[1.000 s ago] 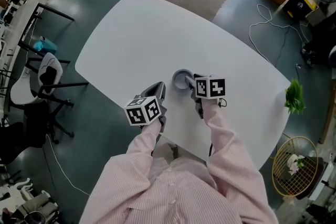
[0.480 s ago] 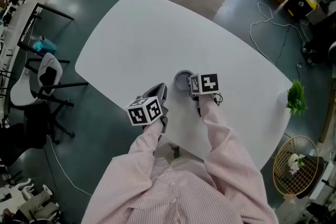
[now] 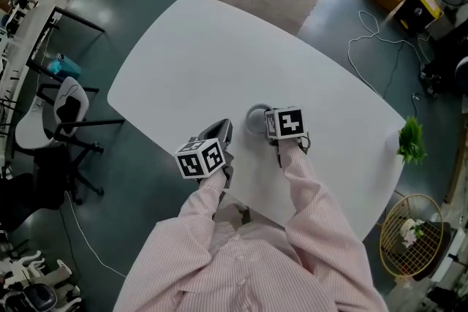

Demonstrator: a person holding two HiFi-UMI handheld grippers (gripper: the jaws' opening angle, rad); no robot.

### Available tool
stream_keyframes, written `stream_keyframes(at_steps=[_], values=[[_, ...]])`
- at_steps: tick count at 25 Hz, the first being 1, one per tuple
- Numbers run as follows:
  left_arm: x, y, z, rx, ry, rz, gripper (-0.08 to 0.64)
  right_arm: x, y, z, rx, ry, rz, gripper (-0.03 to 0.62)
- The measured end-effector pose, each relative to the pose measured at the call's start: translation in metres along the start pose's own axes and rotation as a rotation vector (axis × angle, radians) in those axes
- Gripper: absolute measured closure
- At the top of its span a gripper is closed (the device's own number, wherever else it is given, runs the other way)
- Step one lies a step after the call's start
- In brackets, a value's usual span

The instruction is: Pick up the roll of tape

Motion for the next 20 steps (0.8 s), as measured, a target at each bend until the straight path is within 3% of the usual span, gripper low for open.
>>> stream_keyframes(at_steps=[8, 20], values=[[-0.016, 0.019, 0.017, 0.043, -0.038, 0.041, 0.558, -0.039, 0.019, -0.008, 0.007, 0.037, 0.162, 0.514], [-0.05, 0.068, 0.064, 0.167, -0.128, 0.173, 0.559, -0.125, 0.054, -0.017, 0.066, 0.1, 0.507, 0.515]])
Point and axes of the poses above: the fingertips, and each gripper's own axes: x forward along the fingers, z to its right, y out of its top, the point moved 2 cm from there along -x, backward along the fingers, and after that the axes turned 2 degrees about -y, right-handed, at the moved point
